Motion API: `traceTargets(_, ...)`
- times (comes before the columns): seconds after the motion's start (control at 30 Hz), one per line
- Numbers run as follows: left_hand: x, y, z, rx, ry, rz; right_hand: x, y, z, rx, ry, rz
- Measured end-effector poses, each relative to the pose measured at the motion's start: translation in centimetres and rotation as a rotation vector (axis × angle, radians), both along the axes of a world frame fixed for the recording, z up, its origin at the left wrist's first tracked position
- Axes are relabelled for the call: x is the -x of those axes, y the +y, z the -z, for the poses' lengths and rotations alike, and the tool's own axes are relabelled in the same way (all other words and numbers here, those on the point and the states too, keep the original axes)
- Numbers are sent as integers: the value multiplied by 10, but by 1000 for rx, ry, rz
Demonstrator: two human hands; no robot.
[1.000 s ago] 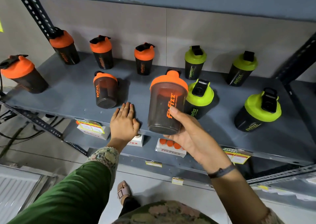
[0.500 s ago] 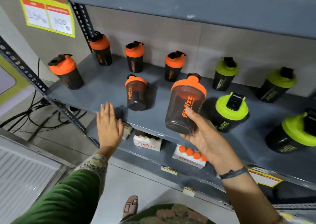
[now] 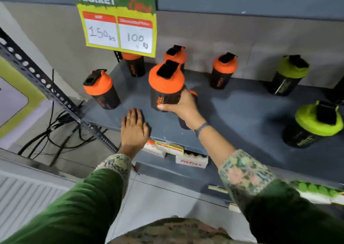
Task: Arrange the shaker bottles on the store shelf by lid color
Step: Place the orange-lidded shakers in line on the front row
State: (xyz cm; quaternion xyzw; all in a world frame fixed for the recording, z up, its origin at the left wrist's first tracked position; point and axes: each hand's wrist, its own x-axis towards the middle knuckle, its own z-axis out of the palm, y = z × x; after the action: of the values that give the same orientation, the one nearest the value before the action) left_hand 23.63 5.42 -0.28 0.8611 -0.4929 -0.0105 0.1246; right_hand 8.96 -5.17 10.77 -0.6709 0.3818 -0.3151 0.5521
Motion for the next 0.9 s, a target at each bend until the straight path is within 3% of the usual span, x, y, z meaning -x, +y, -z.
traceTargets(0.2,-3,0,3,26,-6,13,-39,-2,37,72,306,-43)
traceTargets(0.47,-3,0,5,54,-13,11,-25,-3,38,23,374,-38)
traceTargets(0.57,-4,0,6,64,-19,13,0,-11,19,95,270,235)
traceTargets(0.63,-4,0,6,65,-20,11,17,-24,5,333,420,479)
traceTargets(0.67,-4,0,6,64,-21,10,24,-34,3,360,522,500)
traceTargets(0.77,-4,0,7,59,-29,11,33,-60,15,24,740,250)
traceTargets(0.9,-4,0,7,55,-37,8,29,-75,31,-275,417,161)
